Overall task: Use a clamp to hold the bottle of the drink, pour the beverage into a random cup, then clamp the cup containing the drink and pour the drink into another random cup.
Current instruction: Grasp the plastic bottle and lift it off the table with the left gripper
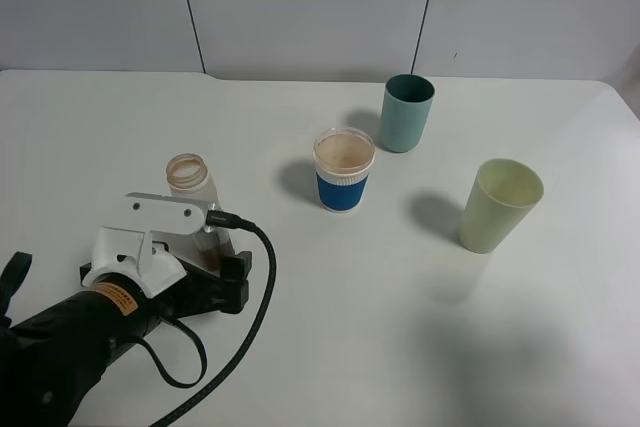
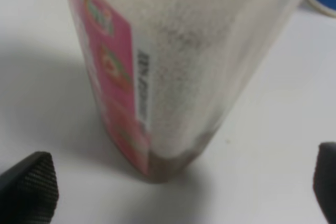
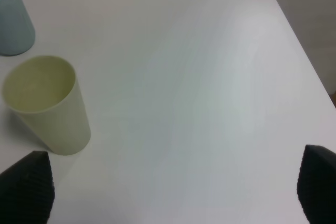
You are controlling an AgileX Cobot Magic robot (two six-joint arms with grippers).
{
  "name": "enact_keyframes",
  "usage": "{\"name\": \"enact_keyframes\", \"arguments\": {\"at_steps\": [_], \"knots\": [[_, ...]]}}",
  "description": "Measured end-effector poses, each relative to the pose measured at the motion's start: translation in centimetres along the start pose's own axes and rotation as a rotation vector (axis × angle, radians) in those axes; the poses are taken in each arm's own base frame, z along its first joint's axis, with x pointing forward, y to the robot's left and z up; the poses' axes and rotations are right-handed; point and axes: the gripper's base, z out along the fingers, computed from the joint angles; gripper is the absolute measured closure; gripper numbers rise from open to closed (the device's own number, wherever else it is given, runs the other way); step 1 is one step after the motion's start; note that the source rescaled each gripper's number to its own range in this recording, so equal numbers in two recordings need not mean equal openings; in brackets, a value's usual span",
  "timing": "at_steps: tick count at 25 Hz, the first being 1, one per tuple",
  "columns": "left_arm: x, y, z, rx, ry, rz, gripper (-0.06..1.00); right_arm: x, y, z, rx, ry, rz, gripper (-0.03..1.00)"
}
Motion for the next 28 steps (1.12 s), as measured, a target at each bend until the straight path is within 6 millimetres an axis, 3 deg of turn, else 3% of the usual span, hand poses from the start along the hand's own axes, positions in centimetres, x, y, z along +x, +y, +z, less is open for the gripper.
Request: {"name": "enact_keyframes", "arguments": {"at_steps": [12,21,28], "knots": [[0.9,-0.1,1.1,-0.026,-0.028,0.011,-0.02,0.0,0.0,0.0,0.000,0.000,0.000,0.19],[-0.2,-0.5,1.0,0.013,-0.158,0.048,-0.02,0.0,0.0,0.0,0.000,0.000,0.000,0.19],[1.3,0.2,2.0,-0.055,-0.157,0.116,-0.02,0.0,0.0,0.0,0.000,0.000,0.000,0.19]]}}
